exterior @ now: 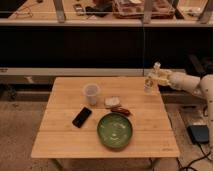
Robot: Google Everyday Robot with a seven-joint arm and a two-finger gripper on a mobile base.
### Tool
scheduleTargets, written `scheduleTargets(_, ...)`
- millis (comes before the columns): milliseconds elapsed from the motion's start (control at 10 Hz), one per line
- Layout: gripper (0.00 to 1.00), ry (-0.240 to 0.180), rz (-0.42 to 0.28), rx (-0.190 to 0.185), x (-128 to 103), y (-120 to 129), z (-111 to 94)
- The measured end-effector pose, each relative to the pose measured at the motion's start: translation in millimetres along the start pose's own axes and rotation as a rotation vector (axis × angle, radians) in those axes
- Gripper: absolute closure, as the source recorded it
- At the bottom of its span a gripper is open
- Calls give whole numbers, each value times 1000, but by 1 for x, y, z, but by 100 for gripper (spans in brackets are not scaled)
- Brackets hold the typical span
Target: Stand the bottle upright
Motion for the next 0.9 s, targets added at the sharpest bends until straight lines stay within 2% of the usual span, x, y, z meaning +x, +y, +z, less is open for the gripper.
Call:
scheduleTargets(200, 100, 5, -2, -21, 1, 5, -4)
scheduleTargets(900, 100, 6, -3, -15, 2, 4, -1)
